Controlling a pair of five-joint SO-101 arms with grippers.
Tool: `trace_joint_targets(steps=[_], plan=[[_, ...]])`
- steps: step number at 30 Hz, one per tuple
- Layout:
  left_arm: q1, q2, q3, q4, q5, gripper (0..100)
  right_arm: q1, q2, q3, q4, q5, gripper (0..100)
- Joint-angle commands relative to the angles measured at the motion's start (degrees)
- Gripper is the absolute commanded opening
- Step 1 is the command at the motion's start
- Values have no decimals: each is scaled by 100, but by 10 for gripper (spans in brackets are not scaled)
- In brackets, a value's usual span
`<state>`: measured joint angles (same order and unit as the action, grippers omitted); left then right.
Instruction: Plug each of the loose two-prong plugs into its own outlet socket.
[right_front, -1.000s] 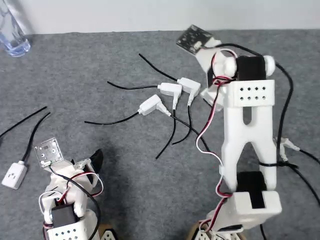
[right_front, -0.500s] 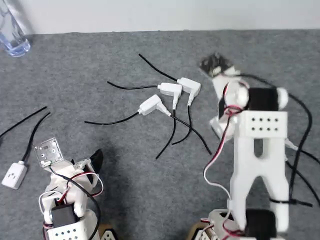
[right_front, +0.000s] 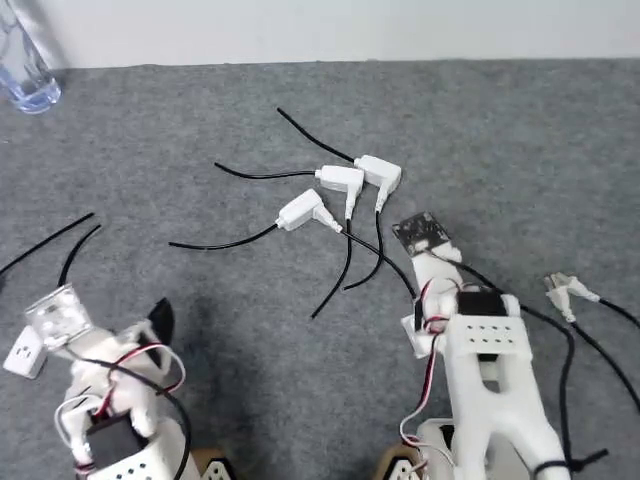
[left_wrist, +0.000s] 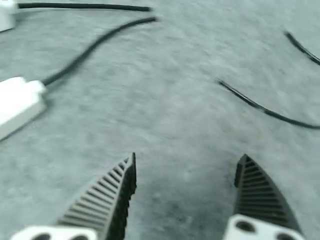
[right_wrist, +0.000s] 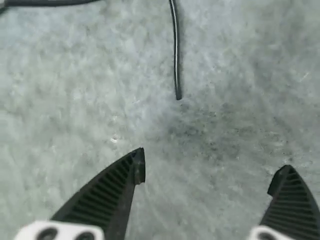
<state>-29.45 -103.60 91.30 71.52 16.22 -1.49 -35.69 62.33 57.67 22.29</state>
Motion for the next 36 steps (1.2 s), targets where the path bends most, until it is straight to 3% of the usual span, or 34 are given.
trace_joint_targets(steps=[1,5,8,12,15,21,26,29,36], plan=[[-695,-70,-286,-53,-659,299,66,-180,97,-321,-281,375],[-1503,-79,-277,-273,-2215,298,66,-180,571,-901,-290,375],[-2057,-79,-356,-897,-3209,298,75,-198,774,-1147,-281,375],[-3059,-70,-963,-1811,-3165,298,66,-189,782,-1182,-281,375],[-3552,-53,-1710,-1934,-3130,298,66,-189,791,-1200,-281,375],[-3402,422,-2853,-1354,-2804,298,66,-189,800,-1209,-281,375],[-3253,2488,-4444,-905,-2470,298,66,-189,809,-1209,-281,375],[-3253,4290,-5727,-299,-2690,298,66,-242,914,-1332,-281,375],[-3253,8149,-8769,1530,-5732,298,57,-242,932,-1358,-281,375]])
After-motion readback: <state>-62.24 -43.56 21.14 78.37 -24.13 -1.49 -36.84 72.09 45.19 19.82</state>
